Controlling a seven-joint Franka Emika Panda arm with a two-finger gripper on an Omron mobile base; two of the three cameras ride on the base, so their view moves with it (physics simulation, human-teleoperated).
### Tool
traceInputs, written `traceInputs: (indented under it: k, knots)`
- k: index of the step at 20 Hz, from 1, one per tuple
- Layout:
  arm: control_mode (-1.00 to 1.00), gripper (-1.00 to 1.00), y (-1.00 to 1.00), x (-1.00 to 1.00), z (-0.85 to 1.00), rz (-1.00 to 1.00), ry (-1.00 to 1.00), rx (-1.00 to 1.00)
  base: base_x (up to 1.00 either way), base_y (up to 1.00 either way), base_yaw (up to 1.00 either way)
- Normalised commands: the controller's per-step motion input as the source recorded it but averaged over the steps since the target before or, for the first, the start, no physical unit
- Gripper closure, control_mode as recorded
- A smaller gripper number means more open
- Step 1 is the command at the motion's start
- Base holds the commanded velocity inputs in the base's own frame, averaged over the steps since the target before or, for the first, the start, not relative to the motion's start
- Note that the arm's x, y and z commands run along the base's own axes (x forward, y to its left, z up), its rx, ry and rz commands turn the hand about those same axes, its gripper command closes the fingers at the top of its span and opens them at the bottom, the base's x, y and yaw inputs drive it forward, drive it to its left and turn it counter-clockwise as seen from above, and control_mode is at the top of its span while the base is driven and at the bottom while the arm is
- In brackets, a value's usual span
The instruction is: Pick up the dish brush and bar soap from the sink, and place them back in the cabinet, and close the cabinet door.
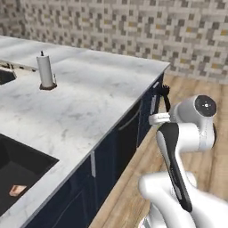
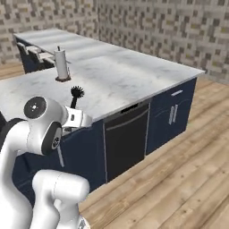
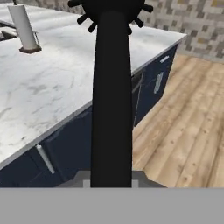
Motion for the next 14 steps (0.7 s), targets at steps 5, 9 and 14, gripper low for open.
traceInputs:
  k: [5,9,14]
  knots:
    - [1.0,1.0,0.0,0.0,0.0,0.0,0.0,0.0,0.18,-0.71,-0.44]
    - [1.0,1.0,0.0,0.0,0.0,0.0,0.0,0.0,0.23,-0.17,-0.55]
    - [1.0,1.0,0.0,0.0,0.0,0.0,0.0,0.0,0.26,-0.16,-0.67]
